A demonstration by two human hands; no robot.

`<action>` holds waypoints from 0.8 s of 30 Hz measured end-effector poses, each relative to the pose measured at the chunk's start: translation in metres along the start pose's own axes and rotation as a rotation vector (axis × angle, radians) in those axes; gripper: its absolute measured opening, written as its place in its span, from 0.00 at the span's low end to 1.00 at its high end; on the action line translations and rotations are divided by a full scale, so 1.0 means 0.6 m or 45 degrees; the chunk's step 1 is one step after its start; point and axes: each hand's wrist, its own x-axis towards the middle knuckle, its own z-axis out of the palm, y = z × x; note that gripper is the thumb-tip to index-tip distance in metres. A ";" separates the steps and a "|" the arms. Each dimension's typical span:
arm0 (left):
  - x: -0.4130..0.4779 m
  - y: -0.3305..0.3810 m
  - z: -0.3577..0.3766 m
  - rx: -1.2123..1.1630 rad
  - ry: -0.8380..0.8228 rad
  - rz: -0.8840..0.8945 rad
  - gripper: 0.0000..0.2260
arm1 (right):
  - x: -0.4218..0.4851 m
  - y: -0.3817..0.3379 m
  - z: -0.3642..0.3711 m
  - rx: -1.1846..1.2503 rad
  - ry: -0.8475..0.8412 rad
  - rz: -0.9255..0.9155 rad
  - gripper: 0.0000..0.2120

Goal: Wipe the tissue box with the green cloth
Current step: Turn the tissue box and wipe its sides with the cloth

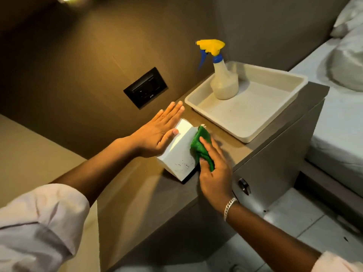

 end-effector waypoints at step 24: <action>0.012 -0.025 0.026 -0.184 0.193 0.128 0.28 | -0.031 -0.008 0.074 -0.112 0.327 0.012 0.28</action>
